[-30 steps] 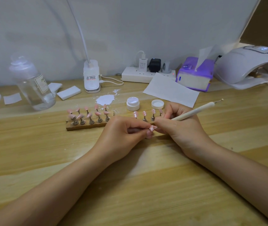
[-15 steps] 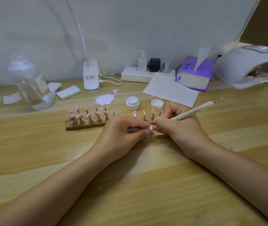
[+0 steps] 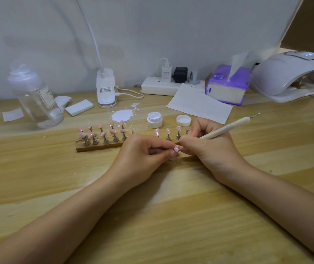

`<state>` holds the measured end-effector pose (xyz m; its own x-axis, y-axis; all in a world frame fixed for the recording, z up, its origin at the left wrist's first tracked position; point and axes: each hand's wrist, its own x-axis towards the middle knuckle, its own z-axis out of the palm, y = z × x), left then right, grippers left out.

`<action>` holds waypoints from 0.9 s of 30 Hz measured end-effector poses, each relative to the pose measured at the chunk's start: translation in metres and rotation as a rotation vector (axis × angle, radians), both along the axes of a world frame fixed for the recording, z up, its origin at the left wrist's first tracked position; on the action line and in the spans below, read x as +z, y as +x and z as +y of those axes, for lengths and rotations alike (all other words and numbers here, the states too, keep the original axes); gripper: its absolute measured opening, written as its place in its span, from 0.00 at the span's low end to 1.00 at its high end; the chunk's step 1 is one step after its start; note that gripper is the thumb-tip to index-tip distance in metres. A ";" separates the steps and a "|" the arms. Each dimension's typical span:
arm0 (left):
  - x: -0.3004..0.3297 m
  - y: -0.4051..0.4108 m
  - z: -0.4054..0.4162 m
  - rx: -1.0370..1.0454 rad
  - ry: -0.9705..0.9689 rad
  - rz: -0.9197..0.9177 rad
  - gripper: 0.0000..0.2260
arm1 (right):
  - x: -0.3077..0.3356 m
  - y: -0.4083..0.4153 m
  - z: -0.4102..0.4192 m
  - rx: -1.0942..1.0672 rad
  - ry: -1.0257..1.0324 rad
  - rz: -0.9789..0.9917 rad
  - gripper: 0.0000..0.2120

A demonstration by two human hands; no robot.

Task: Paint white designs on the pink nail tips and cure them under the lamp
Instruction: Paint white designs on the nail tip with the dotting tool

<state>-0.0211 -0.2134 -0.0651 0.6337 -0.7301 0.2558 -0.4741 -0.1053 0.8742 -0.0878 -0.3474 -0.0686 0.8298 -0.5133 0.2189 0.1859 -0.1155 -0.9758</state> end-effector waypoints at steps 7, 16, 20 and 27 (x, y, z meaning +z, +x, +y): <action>-0.001 0.001 0.000 0.005 0.000 0.010 0.08 | 0.000 0.000 0.000 0.012 -0.024 0.010 0.18; -0.001 0.001 0.000 0.004 0.007 -0.006 0.07 | 0.001 0.000 0.000 0.012 -0.015 0.002 0.20; -0.001 0.001 0.000 0.005 0.007 -0.010 0.06 | 0.000 0.000 0.000 0.002 0.007 -0.008 0.22; -0.002 0.002 0.000 0.006 0.008 0.003 0.07 | 0.000 0.000 0.000 0.014 -0.002 -0.019 0.22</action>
